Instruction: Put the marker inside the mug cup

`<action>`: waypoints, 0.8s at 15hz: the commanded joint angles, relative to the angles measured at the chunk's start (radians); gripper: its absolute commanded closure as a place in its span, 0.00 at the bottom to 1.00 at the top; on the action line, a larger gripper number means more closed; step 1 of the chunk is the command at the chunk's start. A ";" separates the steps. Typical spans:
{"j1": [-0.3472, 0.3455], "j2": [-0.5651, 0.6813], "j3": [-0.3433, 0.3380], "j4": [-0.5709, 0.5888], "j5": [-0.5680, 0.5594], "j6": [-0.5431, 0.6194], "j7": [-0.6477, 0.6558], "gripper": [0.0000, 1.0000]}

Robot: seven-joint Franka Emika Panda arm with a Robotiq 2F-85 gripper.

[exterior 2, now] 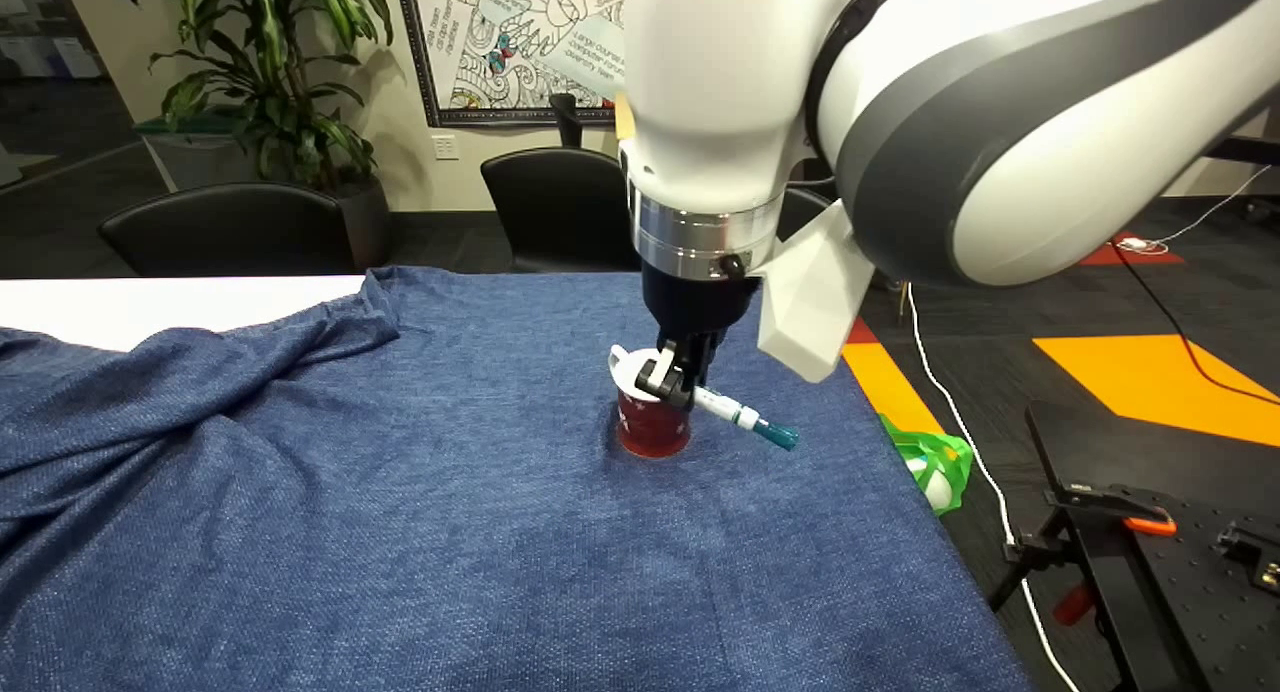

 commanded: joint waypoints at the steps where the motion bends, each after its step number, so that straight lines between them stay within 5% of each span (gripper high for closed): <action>1: 0.053 0.034 -0.061 0.056 -0.174 -0.038 0.263 0.95; 12: 0.076 0.153 -0.053 0.207 -0.561 -0.316 0.980 0.95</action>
